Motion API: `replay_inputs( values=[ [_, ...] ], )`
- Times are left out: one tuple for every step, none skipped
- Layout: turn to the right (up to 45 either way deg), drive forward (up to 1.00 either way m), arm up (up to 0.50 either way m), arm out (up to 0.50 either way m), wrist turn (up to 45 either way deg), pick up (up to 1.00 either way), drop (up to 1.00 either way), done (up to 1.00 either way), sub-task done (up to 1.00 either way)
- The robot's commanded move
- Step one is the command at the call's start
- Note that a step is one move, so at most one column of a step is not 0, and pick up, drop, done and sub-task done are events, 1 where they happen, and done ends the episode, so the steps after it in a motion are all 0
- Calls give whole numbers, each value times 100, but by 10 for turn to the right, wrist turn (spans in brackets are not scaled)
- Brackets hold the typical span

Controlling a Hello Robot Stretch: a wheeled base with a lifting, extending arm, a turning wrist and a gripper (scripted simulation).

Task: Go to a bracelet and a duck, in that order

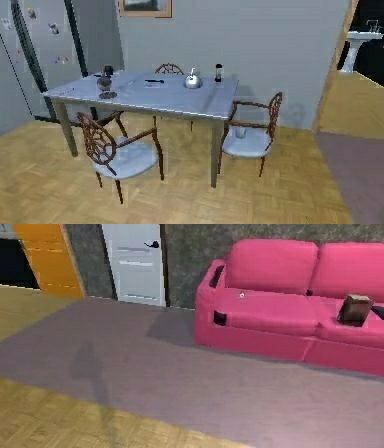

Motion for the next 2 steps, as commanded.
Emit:
replay_inputs(
  values=[
    [0, 85, 0, 0, 0, 0, 0, 0, 0],
    [-390, 0, 0, 0, 0, 0, 0, 0, 0]
  ],
)
